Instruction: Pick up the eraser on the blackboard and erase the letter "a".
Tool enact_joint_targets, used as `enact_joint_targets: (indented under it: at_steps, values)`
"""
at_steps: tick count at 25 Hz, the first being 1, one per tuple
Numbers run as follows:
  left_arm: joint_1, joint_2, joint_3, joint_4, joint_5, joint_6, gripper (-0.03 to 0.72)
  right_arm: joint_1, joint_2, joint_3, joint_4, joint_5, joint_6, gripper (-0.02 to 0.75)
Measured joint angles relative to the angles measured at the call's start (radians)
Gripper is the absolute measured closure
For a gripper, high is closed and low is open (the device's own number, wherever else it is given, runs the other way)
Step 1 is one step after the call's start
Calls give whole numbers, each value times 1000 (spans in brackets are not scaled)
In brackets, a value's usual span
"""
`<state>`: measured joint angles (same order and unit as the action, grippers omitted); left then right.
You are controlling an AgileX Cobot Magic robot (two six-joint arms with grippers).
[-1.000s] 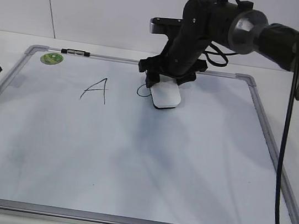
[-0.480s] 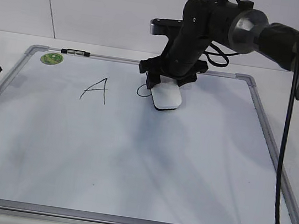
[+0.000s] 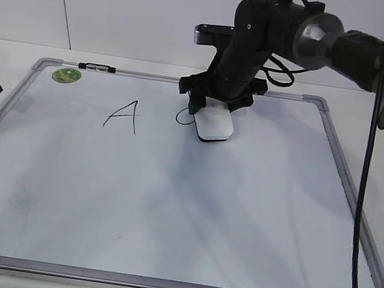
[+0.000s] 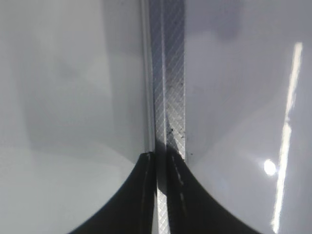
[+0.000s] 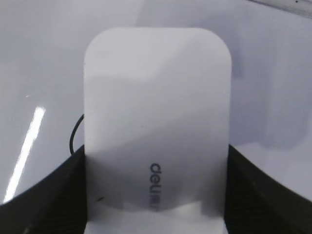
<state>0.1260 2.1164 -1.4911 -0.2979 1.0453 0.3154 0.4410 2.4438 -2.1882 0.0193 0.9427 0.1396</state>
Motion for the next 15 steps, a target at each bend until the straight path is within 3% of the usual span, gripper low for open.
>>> enact_joint_targets:
  at_steps: [15]
  values:
    - [0,0,0,0,0,0,670,8,29,-7,-19,-29,4,188]
